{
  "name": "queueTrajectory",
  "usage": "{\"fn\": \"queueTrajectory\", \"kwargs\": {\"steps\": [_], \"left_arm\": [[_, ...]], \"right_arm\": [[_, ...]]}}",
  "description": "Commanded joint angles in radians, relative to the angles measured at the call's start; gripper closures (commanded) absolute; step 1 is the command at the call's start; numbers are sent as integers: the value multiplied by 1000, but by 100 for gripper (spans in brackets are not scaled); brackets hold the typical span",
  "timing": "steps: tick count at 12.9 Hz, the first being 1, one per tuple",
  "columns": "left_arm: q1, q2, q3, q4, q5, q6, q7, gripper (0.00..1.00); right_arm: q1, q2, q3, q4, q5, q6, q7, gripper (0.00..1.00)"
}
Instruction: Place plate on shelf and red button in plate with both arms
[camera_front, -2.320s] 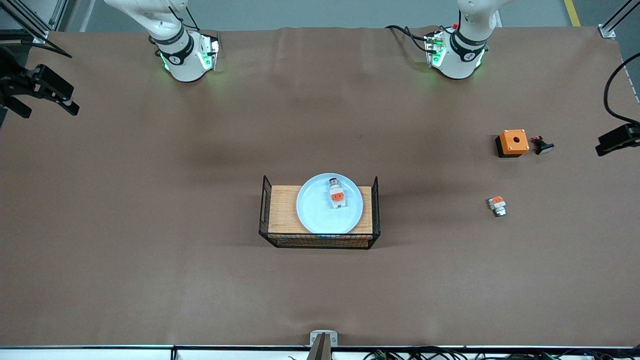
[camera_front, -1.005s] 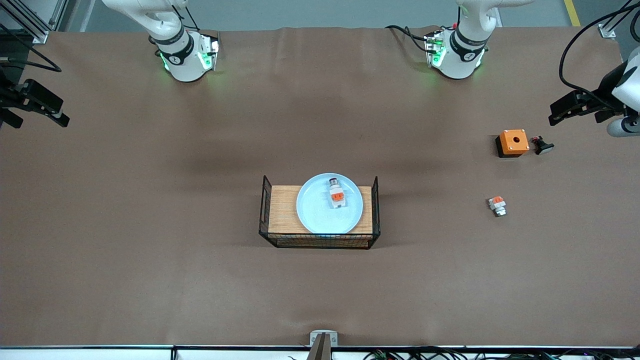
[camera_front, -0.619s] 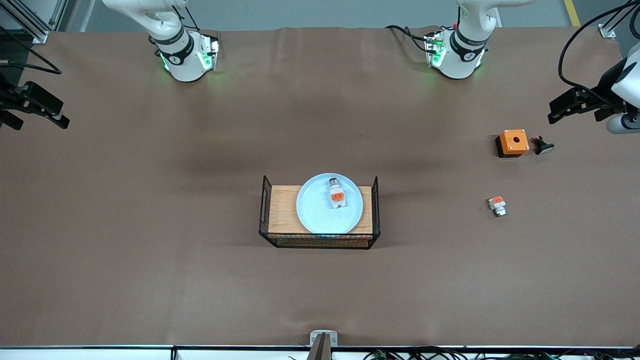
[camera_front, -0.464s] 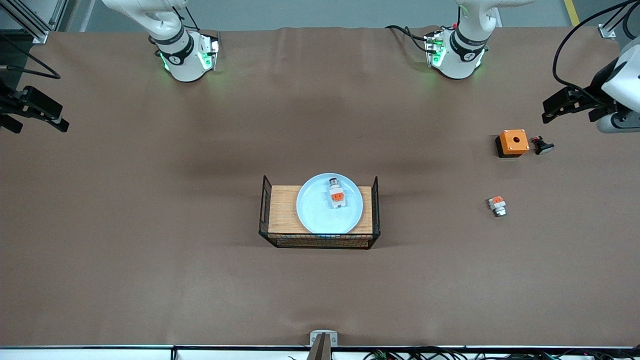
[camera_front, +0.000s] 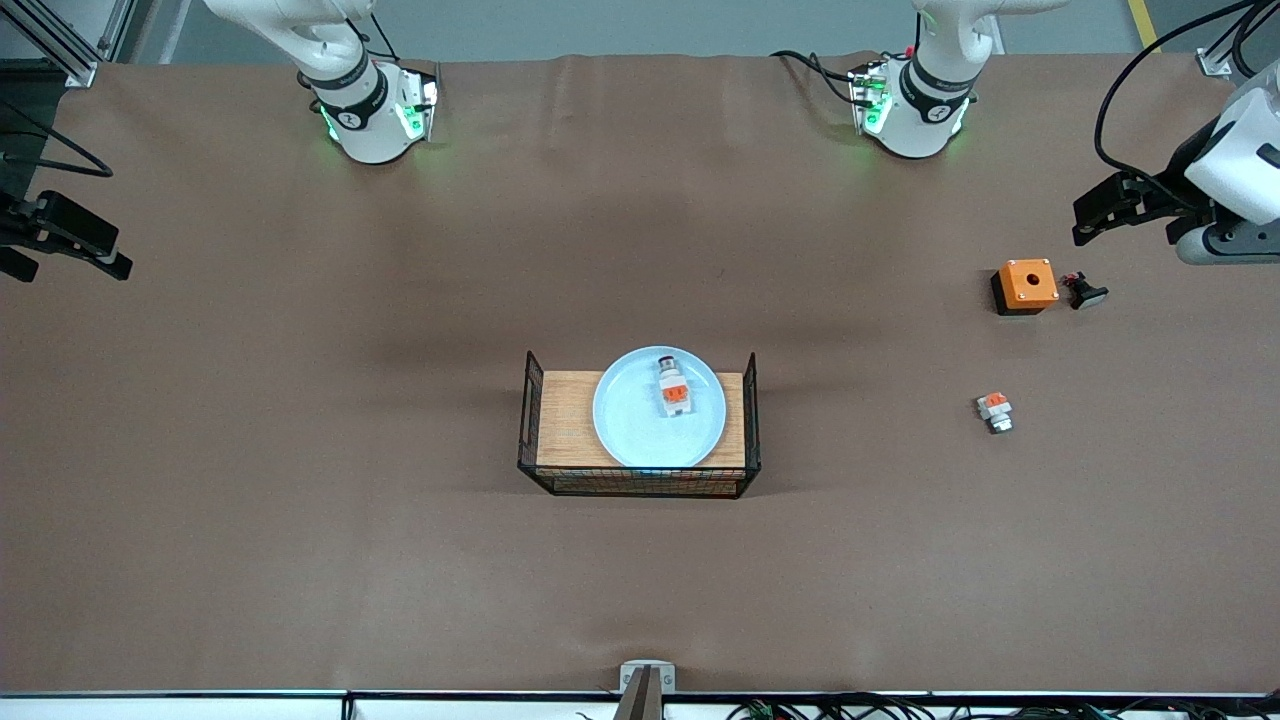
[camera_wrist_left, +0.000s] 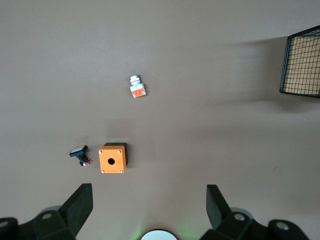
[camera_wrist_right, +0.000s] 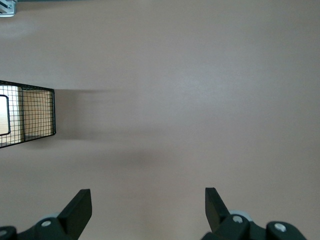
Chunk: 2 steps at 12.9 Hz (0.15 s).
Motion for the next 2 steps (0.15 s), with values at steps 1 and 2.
{"fn": "queueTrajectory", "kwargs": {"steps": [1,2], "left_arm": [[-6,-16,1,-4,-14,10,3,0],[-6,-15,1,-4,-14,10,3,0]], "right_arm": [[3,14,-8,37,-9,-19,1,0],[3,14,-8,37,-11,-19,0,0]]}}
